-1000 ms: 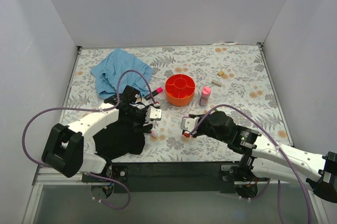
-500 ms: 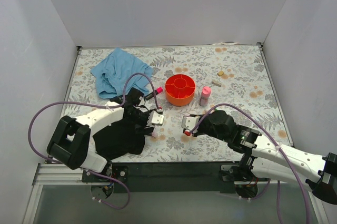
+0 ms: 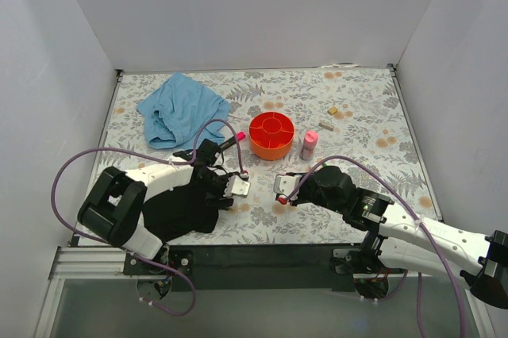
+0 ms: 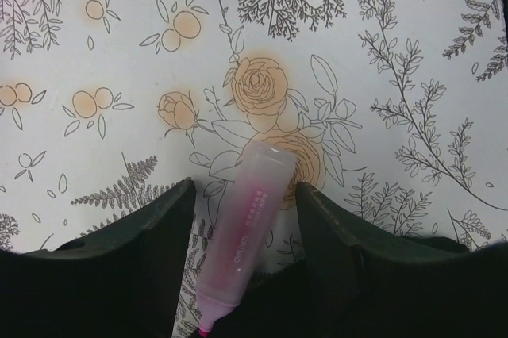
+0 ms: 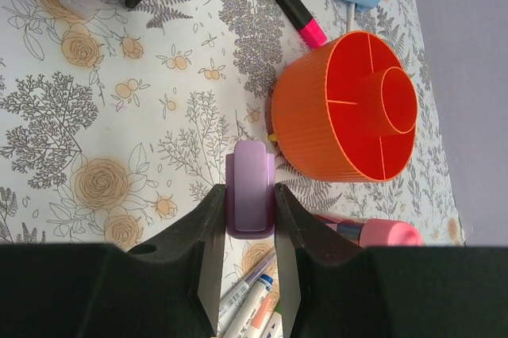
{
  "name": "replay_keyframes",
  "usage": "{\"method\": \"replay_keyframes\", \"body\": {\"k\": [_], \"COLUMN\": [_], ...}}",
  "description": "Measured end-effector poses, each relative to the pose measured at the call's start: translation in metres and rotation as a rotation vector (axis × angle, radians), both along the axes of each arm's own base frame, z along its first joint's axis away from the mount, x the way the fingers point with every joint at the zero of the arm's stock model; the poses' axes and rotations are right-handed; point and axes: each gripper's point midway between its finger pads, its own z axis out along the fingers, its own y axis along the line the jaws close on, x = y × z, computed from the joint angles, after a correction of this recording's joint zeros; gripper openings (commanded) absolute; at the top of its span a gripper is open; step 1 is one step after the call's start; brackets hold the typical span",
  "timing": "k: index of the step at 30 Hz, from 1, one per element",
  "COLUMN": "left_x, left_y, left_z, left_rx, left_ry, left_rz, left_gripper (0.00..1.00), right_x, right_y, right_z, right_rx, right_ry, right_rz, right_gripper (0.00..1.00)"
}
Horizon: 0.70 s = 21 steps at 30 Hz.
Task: Sort the stationery into containers
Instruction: Pick up the pen from the center of the board.
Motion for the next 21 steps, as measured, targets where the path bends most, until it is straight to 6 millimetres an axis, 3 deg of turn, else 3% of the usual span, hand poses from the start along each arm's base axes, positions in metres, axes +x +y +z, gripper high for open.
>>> {"method": "replay_keyframes", "body": {"k": [2,3,7,13,15,16,18,21], "left_x": [0.001,0.001,0.001,-0.002,-0.002,0.003,0.036,0.104], "left_y": [-0.004,-0.005,-0.012,-0.008,-0.007,-0.01,-0.024,-0.033], "left_z": [0.0,0.0,0.0,0.004,0.014,0.027,0.071,0.163], "left_rx": [-0.007,-0.009,-0.026,-0.001,0.017,0.008,-0.081,-0.324], "left_ry": [-0.001,0.002,-0.007,0.015,0.063,0.094,0.108,0.095], "left_rz": [-0.004,-0.007,-0.021,0.016,0.065,0.109,0.226,0.457], "left_gripper": [0.35,0.24,0.01,0.0,0.0,0.0,0.0,0.0], "right_x": [0.0,0.0,0.0,0.007,0.013,0.018,0.025,0.035], "right_y": [0.0,0.0,0.0,-0.007,-0.011,-0.012,-0.013,-0.012], "right_z": [-0.001,-0.001,-0.001,0.0,0.007,0.013,0.026,0.042], "right_rx": [-0.001,-0.002,-0.004,-0.007,0.012,0.034,0.076,0.161], "right_ry": [0.002,0.003,0.003,0.025,0.044,0.057,0.073,0.117], "right_rz": [0.0,0.0,-0.001,-0.049,-0.091,-0.117,-0.157,-0.227], "right_gripper": [0.01,0.01,0.01,0.01,0.01,0.01,0.01,0.01]}}
